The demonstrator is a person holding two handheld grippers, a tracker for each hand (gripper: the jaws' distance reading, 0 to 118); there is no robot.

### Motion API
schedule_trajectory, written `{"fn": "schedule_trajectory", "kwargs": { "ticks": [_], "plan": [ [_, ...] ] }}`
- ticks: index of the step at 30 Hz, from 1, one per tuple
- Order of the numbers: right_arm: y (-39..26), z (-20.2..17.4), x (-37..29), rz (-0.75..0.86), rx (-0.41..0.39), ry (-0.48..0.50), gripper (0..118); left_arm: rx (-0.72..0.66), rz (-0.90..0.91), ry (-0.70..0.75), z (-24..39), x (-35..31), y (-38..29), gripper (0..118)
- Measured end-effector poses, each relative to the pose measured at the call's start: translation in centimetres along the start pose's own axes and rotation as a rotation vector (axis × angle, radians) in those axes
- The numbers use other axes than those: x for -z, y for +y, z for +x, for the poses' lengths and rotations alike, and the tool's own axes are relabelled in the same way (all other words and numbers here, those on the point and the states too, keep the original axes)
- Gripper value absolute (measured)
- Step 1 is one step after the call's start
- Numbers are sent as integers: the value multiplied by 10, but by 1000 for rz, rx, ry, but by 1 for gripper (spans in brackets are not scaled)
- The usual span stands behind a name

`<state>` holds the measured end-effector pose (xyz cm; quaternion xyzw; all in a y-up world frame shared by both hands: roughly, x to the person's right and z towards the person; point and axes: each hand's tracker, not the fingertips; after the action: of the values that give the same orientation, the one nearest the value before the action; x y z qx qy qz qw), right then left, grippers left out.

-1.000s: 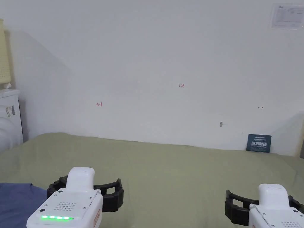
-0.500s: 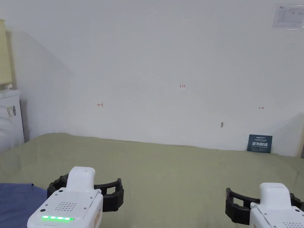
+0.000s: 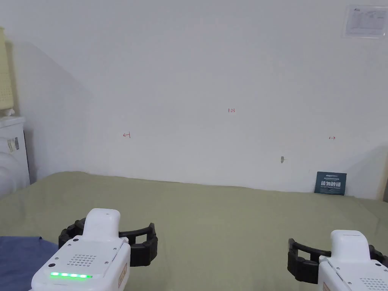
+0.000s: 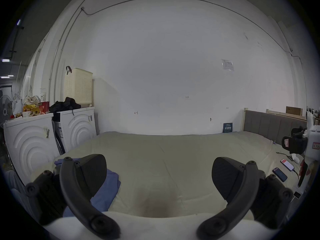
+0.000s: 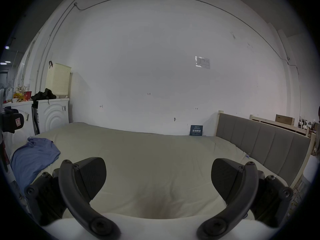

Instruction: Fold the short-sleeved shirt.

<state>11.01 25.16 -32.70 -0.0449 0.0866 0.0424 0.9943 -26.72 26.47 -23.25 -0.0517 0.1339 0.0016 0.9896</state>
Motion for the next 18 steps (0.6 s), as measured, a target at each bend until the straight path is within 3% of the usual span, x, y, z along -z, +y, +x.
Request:
{"fn": "schedule_trajectory", "kwargs": {
  "ticks": [18],
  "plan": [
    [4, -1, -3, 17, 33, 4, 118, -8, 1, 5, -3, -2, -2, 118]
  ]
}}
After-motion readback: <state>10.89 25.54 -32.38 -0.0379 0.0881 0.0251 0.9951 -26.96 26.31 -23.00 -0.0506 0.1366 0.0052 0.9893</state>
